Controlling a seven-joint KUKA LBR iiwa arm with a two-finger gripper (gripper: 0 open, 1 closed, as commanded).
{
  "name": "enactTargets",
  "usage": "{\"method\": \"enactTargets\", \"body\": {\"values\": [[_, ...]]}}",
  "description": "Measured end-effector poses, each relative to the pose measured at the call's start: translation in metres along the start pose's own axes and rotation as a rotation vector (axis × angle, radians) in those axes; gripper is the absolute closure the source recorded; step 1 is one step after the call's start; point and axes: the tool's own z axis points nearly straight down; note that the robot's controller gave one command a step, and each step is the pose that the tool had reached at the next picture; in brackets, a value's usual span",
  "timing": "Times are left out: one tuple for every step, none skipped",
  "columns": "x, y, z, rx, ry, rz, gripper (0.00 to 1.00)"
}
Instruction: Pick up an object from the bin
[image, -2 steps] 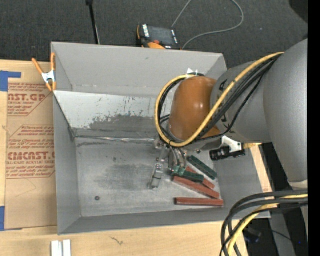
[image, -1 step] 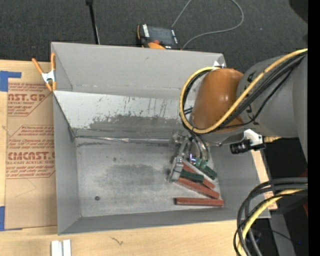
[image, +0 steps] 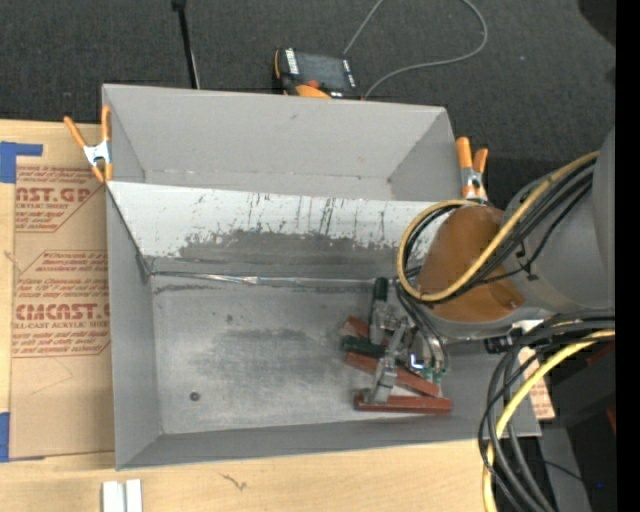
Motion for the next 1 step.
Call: {"method": "enactTargets", "body": {"values": [[-0.0012, 0.0037, -0.0042, -0.002, -0.001, -0.005, 1.00]]}}
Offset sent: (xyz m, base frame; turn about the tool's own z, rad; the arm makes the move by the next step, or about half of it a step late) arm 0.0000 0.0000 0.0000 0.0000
